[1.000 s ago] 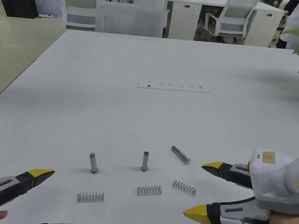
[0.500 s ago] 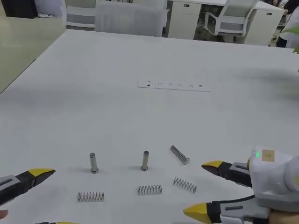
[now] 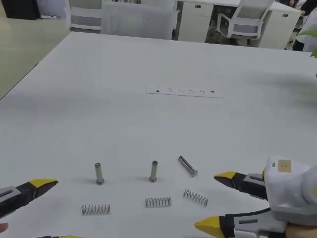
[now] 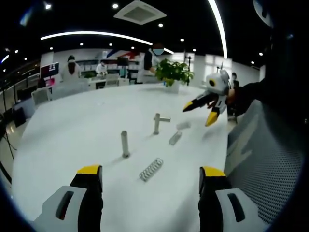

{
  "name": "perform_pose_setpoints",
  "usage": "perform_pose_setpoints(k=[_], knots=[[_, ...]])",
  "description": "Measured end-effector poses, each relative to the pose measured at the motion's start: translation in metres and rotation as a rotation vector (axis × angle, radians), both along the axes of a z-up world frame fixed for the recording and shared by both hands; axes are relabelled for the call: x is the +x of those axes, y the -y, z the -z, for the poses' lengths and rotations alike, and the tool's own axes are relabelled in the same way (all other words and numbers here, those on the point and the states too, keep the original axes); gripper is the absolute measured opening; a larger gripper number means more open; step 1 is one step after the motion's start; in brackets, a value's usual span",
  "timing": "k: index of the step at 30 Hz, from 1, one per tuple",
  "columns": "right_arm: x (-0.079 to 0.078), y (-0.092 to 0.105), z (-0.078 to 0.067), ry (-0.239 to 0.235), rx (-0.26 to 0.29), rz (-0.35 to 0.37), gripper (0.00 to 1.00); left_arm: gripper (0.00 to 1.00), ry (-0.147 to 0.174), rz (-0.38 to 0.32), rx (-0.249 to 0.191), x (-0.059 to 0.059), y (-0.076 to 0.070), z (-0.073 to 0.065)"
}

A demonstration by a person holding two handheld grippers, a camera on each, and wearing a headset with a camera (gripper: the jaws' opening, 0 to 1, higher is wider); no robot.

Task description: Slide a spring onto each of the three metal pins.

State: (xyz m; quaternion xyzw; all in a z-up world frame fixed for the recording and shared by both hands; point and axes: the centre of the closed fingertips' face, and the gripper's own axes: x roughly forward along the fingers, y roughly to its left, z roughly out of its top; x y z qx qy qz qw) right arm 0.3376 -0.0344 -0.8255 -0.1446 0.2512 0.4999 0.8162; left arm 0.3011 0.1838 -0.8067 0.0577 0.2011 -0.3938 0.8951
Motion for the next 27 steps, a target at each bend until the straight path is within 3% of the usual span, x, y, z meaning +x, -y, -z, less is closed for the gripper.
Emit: perform_pose_setpoints(k=[27], knots=[[0.0052, -0.0006, 0.0027, -0.016, 0.002, 0.003, 0.69, 0.78, -0.014, 0.004, 0.002, 0.0008, 0.0018, 0.0028]])
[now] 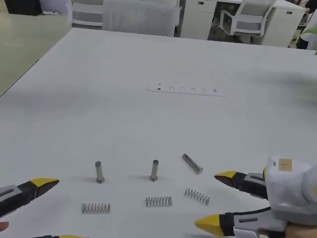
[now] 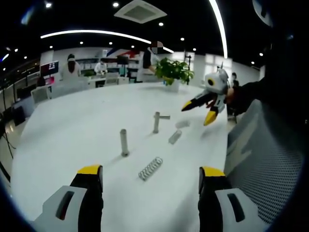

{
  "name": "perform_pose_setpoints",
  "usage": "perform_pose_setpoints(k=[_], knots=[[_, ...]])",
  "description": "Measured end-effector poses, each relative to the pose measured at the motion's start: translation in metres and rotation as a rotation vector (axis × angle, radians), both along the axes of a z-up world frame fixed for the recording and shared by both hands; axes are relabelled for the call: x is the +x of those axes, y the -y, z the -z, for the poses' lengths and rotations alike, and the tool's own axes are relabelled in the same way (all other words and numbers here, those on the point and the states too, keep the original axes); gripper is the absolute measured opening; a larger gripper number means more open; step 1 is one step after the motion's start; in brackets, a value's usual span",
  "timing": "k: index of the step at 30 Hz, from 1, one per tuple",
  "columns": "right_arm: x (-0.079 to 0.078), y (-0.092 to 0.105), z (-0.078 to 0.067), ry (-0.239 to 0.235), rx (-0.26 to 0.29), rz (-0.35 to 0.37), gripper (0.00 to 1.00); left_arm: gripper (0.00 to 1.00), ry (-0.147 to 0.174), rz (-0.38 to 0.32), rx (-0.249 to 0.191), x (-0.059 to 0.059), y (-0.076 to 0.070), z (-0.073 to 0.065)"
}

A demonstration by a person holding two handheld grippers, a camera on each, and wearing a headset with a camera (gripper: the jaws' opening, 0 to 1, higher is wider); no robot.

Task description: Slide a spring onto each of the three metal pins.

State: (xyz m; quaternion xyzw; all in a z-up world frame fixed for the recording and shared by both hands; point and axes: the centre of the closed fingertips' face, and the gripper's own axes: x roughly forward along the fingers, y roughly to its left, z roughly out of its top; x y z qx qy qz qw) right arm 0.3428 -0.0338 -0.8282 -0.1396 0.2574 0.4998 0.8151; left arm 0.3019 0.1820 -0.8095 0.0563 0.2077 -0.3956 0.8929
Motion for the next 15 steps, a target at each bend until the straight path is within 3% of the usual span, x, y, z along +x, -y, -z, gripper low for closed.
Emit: perform_pose_setpoints(k=[15], knots=[[0.011, 0.003, -0.007, 0.015, -0.005, 0.016, 0.67, 0.78, 0.004, -0.008, 0.003, 0.001, 0.0, 0.0]])
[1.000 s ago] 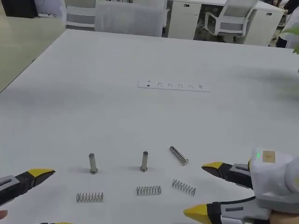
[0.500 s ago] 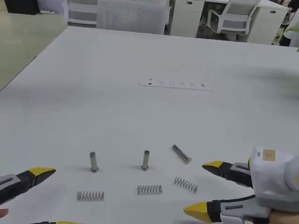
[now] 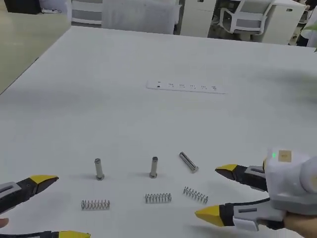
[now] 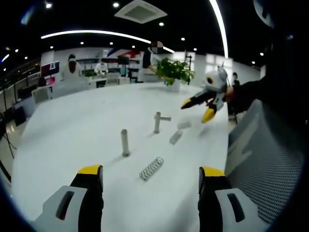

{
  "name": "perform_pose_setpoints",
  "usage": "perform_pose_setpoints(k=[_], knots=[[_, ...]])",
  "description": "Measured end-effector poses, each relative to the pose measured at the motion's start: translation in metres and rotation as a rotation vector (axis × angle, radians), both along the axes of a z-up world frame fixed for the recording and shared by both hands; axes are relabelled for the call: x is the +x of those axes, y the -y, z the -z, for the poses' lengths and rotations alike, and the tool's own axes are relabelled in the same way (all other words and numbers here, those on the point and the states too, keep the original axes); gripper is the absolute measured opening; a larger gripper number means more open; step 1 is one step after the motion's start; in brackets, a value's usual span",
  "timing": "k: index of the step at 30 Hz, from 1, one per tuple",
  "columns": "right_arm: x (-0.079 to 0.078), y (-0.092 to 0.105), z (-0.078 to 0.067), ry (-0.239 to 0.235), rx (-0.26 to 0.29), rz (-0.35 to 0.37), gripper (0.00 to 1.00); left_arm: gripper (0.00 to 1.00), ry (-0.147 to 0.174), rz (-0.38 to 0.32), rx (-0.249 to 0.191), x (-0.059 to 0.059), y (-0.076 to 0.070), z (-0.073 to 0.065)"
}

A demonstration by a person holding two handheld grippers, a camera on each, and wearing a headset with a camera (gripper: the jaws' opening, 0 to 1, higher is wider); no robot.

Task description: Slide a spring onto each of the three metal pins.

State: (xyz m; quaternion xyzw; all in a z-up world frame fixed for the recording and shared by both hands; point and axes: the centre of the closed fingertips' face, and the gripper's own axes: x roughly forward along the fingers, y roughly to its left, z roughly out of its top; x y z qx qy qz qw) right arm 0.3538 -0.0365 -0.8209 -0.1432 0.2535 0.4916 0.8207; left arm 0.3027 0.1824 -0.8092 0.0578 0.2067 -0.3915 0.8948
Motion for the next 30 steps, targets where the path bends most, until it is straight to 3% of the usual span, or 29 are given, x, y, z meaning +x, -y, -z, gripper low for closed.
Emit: perform_pose_setpoints(k=[10, 24, 30], knots=[[0.018, -0.007, -0.007, 0.009, -0.002, 0.012, 0.65, 0.77, 0.007, -0.015, -0.004, 0.001, -0.003, -0.002], [0.065, -0.011, -0.006, 0.002, -0.083, 0.076, 0.52, 0.77, 0.008, -0.02, -0.002, 0.002, -0.004, -0.002], [0.076, -0.015, 0.001, -0.016, -0.118, 0.098, 0.44, 0.77, 0.008, -0.026, -0.003, 0.002, -0.004, -0.003]])
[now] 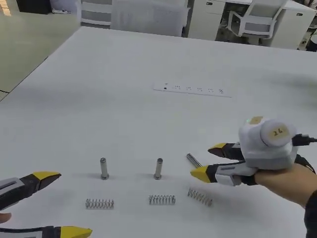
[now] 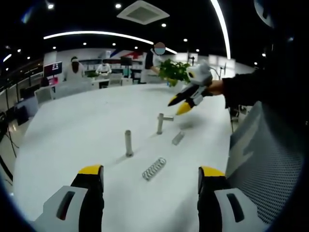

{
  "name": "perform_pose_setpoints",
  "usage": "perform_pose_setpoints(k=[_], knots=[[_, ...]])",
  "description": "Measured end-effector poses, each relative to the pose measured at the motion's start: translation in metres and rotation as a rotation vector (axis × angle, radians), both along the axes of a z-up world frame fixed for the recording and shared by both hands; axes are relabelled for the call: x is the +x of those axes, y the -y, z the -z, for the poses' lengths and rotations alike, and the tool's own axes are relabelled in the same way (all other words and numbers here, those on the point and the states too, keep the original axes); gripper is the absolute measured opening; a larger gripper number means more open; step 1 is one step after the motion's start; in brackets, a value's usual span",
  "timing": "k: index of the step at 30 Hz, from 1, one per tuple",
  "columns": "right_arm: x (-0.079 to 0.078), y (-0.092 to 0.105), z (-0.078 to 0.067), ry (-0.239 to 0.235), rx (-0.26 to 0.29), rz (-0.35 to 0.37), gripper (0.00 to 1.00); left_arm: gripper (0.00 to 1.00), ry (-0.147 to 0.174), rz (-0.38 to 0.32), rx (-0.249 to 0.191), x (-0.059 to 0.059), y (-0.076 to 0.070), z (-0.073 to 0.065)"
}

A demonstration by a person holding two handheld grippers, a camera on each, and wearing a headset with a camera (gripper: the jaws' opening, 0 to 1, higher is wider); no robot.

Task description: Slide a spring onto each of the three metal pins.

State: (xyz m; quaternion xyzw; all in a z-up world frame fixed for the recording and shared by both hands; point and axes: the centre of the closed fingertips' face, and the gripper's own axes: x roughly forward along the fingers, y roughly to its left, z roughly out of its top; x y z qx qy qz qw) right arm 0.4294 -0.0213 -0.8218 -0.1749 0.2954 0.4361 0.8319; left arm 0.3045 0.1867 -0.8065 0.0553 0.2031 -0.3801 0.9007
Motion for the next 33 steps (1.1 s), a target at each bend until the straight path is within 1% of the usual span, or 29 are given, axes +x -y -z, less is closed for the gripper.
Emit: perform_pose_setpoints(k=[2, 3, 5, 7, 10, 12, 16, 20, 23, 27, 33], knots=[[0.004, 0.0, 0.003, -0.009, -0.022, 0.019, 0.43, 0.76, -0.001, 0.0, 0.0, 0.0, 0.001, 0.0], [0.007, 0.001, 0.006, -0.016, -0.042, 0.028, 0.42, 0.76, -0.002, 0.0, 0.001, 0.0, 0.001, 0.0], [0.011, 0.002, 0.011, -0.044, -0.062, 0.05, 0.38, 0.76, -0.003, 0.001, 0.001, 0.0, 0.001, 0.001], [0.014, -0.001, 0.013, -0.059, -0.065, 0.057, 0.33, 0.76, -0.004, 0.0, 0.002, 0.0, 0.001, 0.001], [0.017, -0.004, 0.016, -0.063, -0.084, 0.062, 0.29, 0.76, -0.006, -0.001, 0.002, 0.0, 0.0, 0.002], [0.019, -0.007, 0.017, -0.068, -0.089, 0.067, 0.28, 0.76, -0.008, -0.001, 0.002, 0.0, 0.0, 0.002], [0.023, -0.01, 0.022, -0.095, -0.106, 0.077, 0.25, 0.76, -0.015, 0.002, 0.002, -0.002, 0.001, 0.004], [0.029, -0.011, 0.024, -0.102, -0.12, 0.095, 0.22, 0.76, -0.018, 0.002, 0.003, -0.002, 0.0, 0.005], [0.031, -0.013, 0.025, -0.119, -0.125, 0.105, 0.2, 0.75, -0.021, 0.002, 0.002, -0.002, 0.0, 0.005], [0.034, -0.013, 0.029, -0.129, -0.152, 0.117, 0.16, 0.74, -0.028, 0.007, 0.006, -0.003, 0.0, 0.006], [0.039, -0.012, 0.034, -0.156, -0.179, 0.145, 0.13, 0.74, -0.027, 0.002, 0.006, -0.003, -0.001, 0.005]])
